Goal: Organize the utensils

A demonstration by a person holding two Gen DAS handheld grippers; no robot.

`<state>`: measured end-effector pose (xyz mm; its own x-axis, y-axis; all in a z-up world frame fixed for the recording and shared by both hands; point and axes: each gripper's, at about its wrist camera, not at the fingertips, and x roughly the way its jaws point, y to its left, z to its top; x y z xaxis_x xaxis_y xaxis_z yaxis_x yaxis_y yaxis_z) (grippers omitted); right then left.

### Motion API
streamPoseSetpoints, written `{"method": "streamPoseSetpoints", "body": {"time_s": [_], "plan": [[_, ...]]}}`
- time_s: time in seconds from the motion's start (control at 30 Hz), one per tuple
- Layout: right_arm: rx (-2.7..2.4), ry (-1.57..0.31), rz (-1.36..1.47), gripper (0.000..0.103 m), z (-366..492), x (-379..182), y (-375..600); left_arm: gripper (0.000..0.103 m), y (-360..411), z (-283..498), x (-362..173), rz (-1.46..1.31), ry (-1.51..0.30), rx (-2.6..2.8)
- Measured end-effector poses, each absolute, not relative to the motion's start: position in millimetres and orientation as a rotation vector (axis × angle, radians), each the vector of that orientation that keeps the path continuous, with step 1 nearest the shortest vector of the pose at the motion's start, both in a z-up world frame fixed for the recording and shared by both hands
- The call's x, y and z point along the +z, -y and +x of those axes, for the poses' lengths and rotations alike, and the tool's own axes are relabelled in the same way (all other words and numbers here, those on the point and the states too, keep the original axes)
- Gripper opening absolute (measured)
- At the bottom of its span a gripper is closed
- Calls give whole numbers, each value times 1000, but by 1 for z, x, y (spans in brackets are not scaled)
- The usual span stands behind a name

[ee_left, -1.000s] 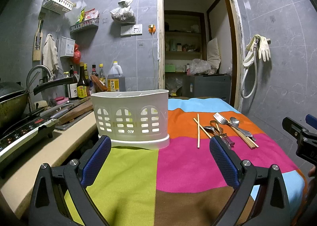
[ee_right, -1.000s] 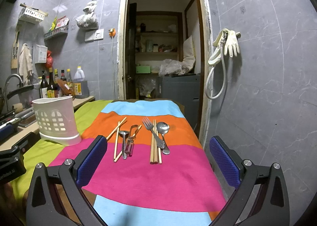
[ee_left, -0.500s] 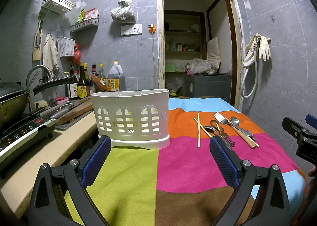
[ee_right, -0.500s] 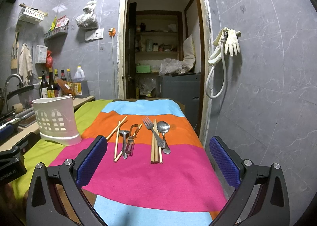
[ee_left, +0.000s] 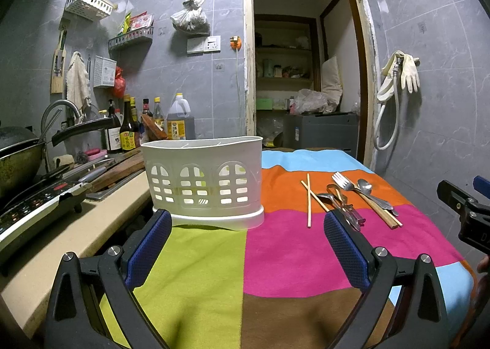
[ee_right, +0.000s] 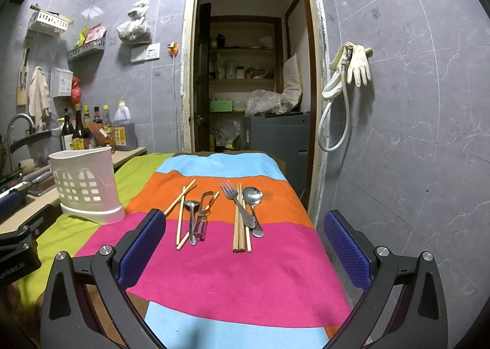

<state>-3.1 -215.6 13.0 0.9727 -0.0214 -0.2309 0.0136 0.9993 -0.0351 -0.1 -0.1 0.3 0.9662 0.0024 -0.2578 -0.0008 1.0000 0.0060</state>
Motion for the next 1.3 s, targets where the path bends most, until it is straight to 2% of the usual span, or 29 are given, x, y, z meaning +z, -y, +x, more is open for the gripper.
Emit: {"method": "streamPoseSetpoints", "body": {"time_s": [1.03, 1.3], "plan": [[-15, -246, -30, 103, 2, 2, 212, 98, -8, 3, -15, 10, -269, -1], [-23, -228, -8, 103, 5, 0, 214, 98, -3, 21, -4, 15, -278, -25]]}}
